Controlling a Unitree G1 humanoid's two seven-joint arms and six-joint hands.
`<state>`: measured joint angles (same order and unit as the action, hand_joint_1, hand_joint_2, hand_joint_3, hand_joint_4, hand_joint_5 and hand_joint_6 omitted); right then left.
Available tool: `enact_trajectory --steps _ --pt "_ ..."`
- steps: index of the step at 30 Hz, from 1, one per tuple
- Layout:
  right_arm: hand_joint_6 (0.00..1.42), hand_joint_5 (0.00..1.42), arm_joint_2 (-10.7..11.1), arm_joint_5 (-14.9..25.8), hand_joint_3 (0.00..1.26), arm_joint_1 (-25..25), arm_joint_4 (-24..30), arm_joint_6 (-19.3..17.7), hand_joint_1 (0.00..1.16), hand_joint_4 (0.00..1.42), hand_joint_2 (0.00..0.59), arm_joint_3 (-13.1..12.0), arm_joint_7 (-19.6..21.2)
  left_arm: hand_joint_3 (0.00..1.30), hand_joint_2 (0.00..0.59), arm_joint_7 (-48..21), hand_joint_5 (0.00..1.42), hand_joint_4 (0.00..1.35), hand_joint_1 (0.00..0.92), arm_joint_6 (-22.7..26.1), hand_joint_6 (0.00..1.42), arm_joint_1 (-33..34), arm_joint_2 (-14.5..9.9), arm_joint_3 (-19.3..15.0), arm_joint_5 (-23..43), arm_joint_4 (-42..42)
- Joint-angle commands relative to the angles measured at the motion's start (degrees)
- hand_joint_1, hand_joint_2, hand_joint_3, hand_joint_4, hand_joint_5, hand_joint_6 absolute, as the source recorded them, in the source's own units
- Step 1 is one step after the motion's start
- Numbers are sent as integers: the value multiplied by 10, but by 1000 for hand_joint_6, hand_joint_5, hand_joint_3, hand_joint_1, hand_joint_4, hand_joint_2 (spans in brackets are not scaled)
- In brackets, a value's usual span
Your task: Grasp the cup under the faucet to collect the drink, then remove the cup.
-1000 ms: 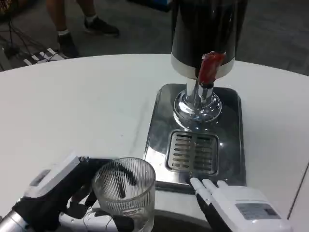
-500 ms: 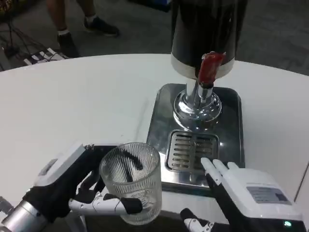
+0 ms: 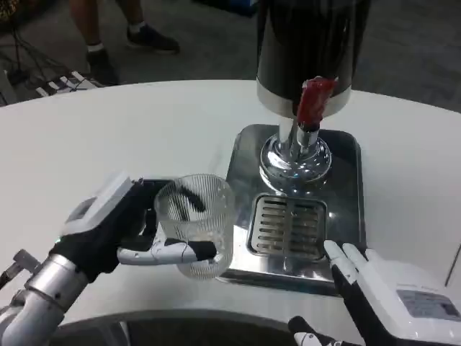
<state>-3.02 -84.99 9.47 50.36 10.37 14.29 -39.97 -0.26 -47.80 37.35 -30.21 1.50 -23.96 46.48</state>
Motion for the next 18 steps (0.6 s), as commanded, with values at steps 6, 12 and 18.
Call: enact_trajectory --steps 6,12,18 --pt "93 0 -9 18 24 16 21 -4 285 0 394 -9 17 1057 0 88 1235 1176 534 12 1424 97 6 55 -58 95" --pt "104 0 -9 26 25 21 29 -8 283 0 390 -8 20 1057 0 124 1238 1176 528 36 1424 150 24 94 -87 146" --pt "110 0 -8 33 25 29 40 -10 282 0 390 -10 19 1057 0 152 1237 1176 528 68 1424 198 52 130 -107 193"
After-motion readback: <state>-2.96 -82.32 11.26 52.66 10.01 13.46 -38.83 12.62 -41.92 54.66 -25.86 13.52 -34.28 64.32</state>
